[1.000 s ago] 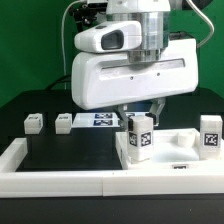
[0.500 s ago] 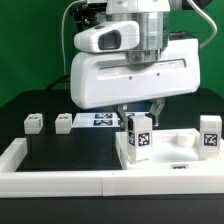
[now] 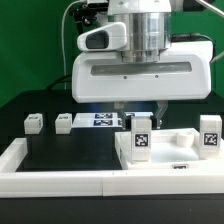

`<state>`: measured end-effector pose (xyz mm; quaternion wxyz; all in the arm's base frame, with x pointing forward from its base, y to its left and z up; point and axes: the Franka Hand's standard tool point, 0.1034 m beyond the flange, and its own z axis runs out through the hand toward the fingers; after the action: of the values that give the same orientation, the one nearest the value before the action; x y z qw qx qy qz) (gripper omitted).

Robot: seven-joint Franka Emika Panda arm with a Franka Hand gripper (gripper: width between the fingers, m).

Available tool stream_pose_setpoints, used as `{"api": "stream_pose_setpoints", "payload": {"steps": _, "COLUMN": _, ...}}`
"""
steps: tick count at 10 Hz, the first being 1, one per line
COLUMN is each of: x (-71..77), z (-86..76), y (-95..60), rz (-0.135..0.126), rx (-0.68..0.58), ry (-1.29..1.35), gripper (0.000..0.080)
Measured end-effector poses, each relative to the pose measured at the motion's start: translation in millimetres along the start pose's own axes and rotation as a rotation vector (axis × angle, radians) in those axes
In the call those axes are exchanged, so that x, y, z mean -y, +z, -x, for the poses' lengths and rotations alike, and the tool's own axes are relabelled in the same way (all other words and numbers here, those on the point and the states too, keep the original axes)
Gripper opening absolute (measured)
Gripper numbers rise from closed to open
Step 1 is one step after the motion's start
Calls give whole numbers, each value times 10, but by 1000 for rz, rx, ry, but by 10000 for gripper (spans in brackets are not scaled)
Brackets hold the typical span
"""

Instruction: Assemble square table

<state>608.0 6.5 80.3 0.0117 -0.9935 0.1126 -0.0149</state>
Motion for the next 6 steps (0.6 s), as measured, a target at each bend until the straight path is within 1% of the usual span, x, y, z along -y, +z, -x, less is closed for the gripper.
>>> {"api": "stream_pose_setpoints", "payload": {"steps": 1, "x": 9, "z": 2, "y": 1, "rz": 3, "rx": -3, "ry": 134, "gripper": 291}}
{"api": "stream_pose_setpoints", "payload": {"steps": 3, "x": 15, "z": 5, "y": 2, "rz": 8, "rx": -6, "ry": 315, "gripper": 291}}
{"api": "stream_pose_setpoints", "payload": {"steps": 6, "x": 15, "z": 1, "y": 0, "rz": 3, "rx": -5, "ry": 568, "gripper": 291}}
